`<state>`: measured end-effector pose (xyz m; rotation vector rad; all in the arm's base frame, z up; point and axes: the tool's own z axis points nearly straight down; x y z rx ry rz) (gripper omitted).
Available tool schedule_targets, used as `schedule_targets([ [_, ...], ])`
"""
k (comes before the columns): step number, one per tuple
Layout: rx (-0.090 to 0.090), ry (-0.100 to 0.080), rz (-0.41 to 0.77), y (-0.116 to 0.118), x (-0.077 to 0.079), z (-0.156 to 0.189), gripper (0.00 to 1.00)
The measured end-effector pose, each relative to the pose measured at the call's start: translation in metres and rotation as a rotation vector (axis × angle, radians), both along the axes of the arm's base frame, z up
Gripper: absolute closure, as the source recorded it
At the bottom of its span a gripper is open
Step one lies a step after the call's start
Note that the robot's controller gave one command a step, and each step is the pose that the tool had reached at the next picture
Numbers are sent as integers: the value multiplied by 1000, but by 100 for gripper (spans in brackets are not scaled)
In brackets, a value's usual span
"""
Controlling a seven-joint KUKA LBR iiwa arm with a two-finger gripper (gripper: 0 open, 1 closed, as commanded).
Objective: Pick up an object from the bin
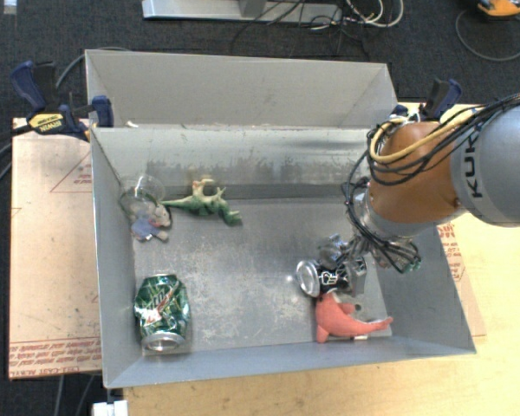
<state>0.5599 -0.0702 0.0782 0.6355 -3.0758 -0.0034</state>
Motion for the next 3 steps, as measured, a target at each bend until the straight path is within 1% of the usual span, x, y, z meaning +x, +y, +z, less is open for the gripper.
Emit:
schedule_targets([
  [1,1,-2,27,3,-16,111,100],
  [2,1,-2,27,3,-16,111,100],
  [3,2,-2,16,1,-21,216,100],
])
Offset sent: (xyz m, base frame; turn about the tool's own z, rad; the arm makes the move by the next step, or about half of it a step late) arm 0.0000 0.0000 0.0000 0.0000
